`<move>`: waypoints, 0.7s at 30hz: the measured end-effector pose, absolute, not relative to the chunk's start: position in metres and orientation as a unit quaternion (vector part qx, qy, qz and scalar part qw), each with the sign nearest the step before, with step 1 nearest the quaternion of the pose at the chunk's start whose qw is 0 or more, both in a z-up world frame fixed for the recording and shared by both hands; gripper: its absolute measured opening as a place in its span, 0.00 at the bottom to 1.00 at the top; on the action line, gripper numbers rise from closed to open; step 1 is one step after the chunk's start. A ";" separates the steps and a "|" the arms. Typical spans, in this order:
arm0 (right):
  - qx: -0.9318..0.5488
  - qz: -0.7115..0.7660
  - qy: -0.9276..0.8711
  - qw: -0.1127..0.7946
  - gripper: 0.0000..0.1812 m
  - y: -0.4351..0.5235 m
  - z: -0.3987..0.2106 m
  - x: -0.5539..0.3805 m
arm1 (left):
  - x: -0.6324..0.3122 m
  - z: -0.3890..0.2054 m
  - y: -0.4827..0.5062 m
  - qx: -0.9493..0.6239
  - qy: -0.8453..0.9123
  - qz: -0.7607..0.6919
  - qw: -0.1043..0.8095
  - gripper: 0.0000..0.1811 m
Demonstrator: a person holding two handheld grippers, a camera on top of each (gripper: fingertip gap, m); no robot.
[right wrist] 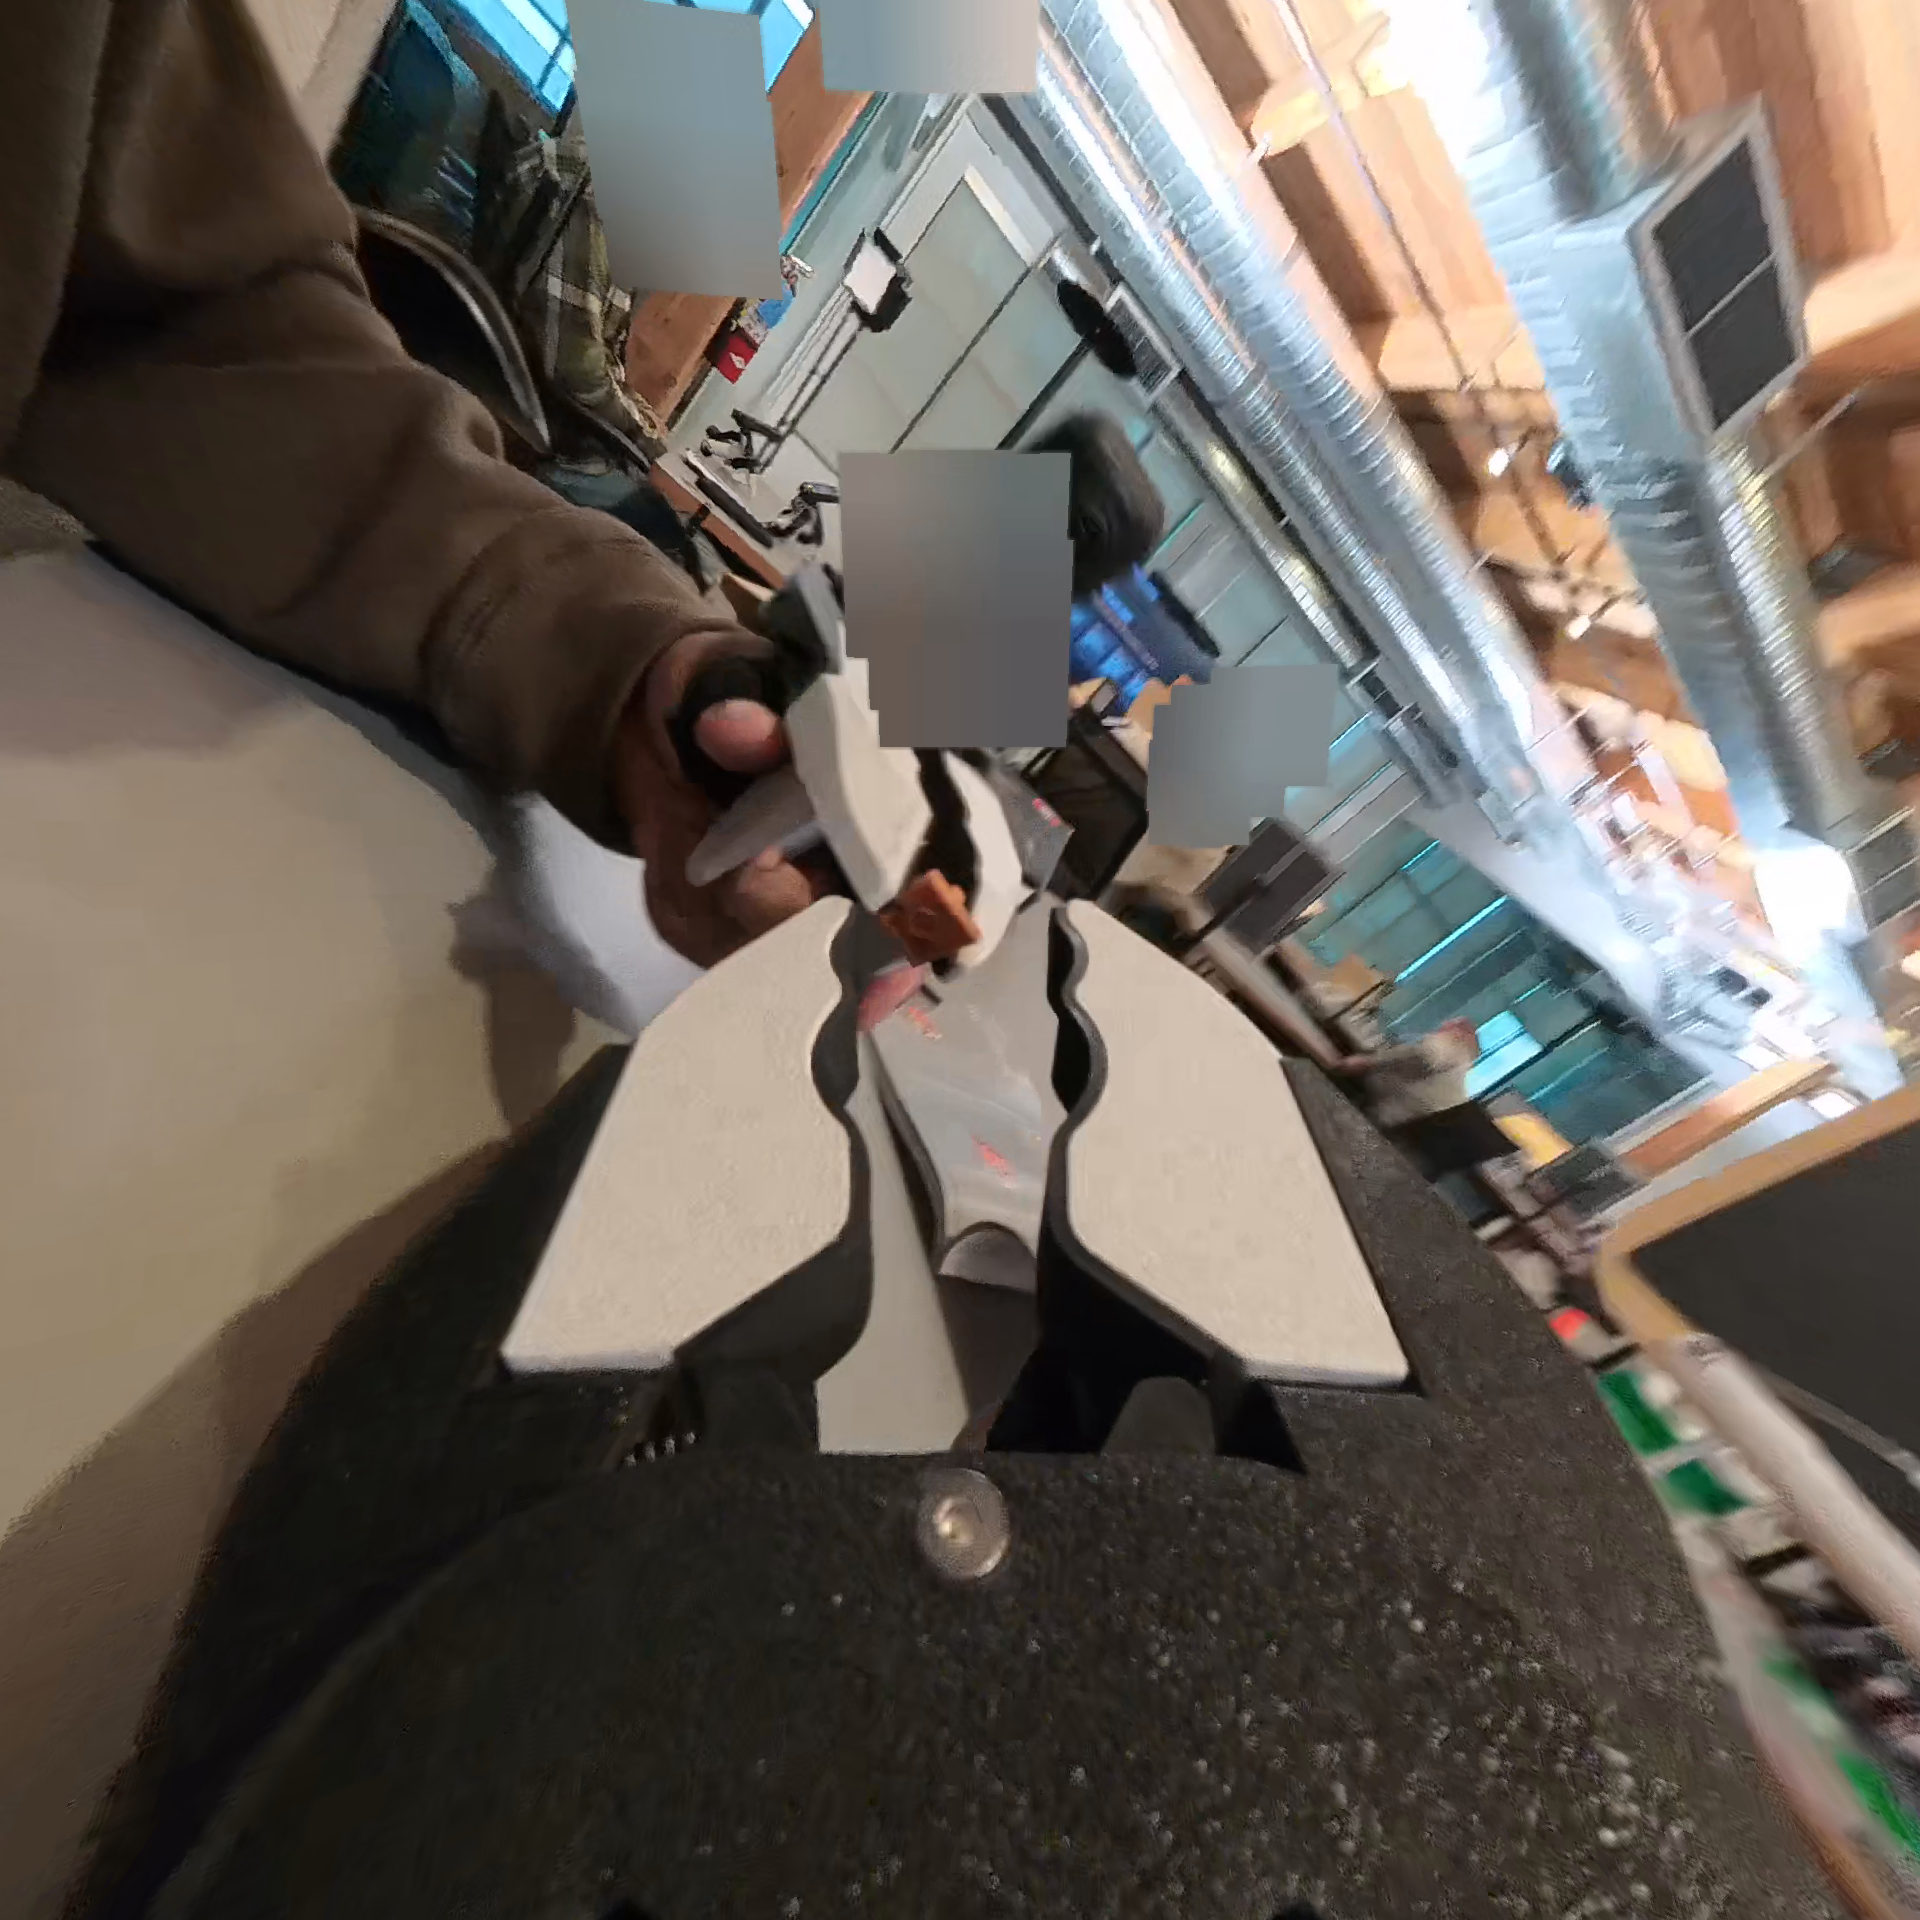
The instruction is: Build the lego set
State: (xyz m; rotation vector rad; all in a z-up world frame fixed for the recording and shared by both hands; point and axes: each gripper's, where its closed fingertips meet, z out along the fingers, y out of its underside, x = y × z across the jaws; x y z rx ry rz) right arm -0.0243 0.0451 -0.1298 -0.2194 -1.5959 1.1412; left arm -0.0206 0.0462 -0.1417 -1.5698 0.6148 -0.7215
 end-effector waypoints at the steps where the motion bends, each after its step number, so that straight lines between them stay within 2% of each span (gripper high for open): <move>1: -0.114 0.495 -0.682 0.525 0.18 0.048 -0.131 -0.025 | -0.022 -0.146 0.047 -0.689 0.290 -0.262 0.611 0.09; 5: -0.188 0.536 -0.717 0.404 0.16 0.051 -0.142 -0.028 | -0.032 -0.163 0.053 -0.712 0.368 -0.069 0.594 0.09; 8: -0.222 0.525 -0.738 0.361 0.16 0.052 -0.156 -0.033 | -0.036 -0.177 0.057 -0.718 0.404 0.015 0.566 0.09; 21: -0.231 0.475 -0.783 0.329 0.09 0.049 -0.184 -0.034 | -0.032 -0.191 0.057 -0.730 0.427 0.045 0.531 0.09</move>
